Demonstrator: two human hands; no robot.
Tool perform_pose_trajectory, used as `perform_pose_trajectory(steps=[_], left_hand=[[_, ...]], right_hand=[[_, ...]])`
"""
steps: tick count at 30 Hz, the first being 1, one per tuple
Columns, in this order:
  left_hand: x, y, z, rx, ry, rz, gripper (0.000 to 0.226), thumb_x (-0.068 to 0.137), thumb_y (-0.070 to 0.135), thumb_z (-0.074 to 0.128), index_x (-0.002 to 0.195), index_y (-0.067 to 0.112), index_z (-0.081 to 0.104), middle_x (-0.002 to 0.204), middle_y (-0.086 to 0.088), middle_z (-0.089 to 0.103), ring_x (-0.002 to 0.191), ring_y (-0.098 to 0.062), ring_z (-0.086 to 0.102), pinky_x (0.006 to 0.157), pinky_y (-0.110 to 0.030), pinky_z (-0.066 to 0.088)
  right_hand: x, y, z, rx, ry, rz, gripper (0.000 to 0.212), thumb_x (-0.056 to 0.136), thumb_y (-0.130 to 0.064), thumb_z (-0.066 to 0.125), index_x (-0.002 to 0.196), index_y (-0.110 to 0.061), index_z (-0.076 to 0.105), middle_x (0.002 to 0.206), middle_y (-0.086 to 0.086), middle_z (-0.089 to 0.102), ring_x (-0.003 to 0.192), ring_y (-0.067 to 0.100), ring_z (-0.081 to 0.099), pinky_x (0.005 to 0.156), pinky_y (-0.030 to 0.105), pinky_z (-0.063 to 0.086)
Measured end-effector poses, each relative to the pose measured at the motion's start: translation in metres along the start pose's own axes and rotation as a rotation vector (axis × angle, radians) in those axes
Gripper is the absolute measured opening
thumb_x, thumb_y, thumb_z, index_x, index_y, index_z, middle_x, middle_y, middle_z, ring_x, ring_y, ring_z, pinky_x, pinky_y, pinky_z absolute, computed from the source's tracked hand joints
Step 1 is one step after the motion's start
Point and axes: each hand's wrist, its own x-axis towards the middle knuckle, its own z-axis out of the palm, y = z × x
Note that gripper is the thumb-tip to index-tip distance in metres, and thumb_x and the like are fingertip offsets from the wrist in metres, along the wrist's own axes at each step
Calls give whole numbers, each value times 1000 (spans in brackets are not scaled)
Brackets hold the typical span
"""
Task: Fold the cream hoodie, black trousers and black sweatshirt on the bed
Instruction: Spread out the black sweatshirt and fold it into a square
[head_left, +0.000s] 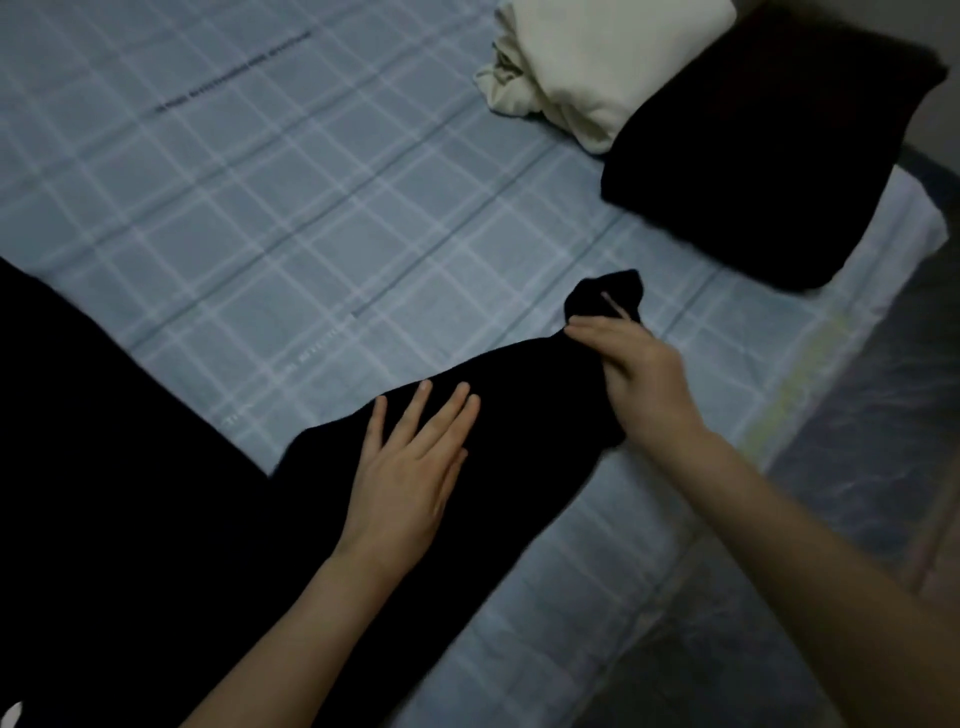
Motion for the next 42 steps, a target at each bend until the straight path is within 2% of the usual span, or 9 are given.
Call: perform_pose_trajectory(steps=[4, 8, 10, 14, 20, 26, 31, 38, 42], left_hand=[[44, 39, -2, -33, -10, 90, 51, 104, 36, 24, 153, 24, 27, 159, 8, 27, 149, -23, 20, 119, -55, 10], [72, 61, 19, 38, -220, -15, 54, 104, 44, 15, 156, 29, 10, 164, 10, 7, 151, -21, -3, 120, -51, -7], [70, 63, 20, 50, -210, -12, 56, 103, 46, 14, 156, 29, 10, 164, 7, 6, 151, -22, -4, 120, -50, -6], [39, 42, 8, 17, 14, -33, 54, 103, 43, 23, 152, 22, 31, 160, 1, 26, 149, -25, 19, 119, -53, 11], [-34, -8, 6, 83, -255, -277, 62, 95, 42, 32, 152, 18, 31, 160, -5, 24, 146, -31, 26, 117, -53, 16], [-67, -46, -44, -15, -27, -359, 55, 98, 39, 37, 150, 23, 35, 158, 4, 31, 147, -23, 25, 119, -50, 16], [-163, -133, -86, 82, 53, -632, 56, 95, 39, 39, 148, 23, 40, 155, 5, 37, 144, -21, 33, 117, -52, 21], [-236, -228, -86, 97, 70, -877, 57, 102, 44, 19, 156, 28, 16, 163, 2, 13, 151, -21, 8, 121, -48, 9], [-235, -247, -67, 59, -87, -894, 57, 102, 50, 10, 155, 35, -1, 162, 8, -7, 151, -18, -8, 121, -43, -8]], right_hand=[[27, 32, -60, -250, 14, -41, 34, 87, 17, 54, 114, 4, 70, 124, 19, 65, 134, 38, 45, 117, 41, 30], [27, 47, -71, -561, -335, 329, 40, 102, -14, 48, 142, -16, 52, 154, 5, 42, 150, 33, 17, 122, 49, 12], [15, 35, -52, -669, -315, 221, 43, 103, -27, 45, 146, -21, 47, 157, 2, 37, 149, 33, 18, 119, 53, 12], [-15, -14, 18, -476, -243, -84, 50, 101, -40, 32, 147, -25, 44, 155, 0, 41, 147, 27, 29, 117, 51, 19], [-33, 5, 59, -538, -408, -47, 57, 96, -42, 33, 152, -29, 35, 158, 1, 36, 146, 29, 30, 115, 51, 23], [-28, -21, 60, -589, -535, 23, 66, 95, -51, 26, 148, -16, 43, 152, 11, 44, 141, 37, 37, 107, 61, 34], [-7, -117, 124, -393, -592, -267, 61, 98, -51, 24, 147, -20, 45, 148, 11, 48, 137, 36, 42, 100, 60, 38], [25, -264, 253, -106, -493, -426, 57, 97, -40, 29, 153, -29, 33, 159, -2, 32, 149, 24, 23, 118, 52, 23], [50, -289, 308, -233, -495, -458, 55, 103, -35, 31, 156, -37, 17, 164, -6, 17, 152, 22, 11, 121, 50, 14]])
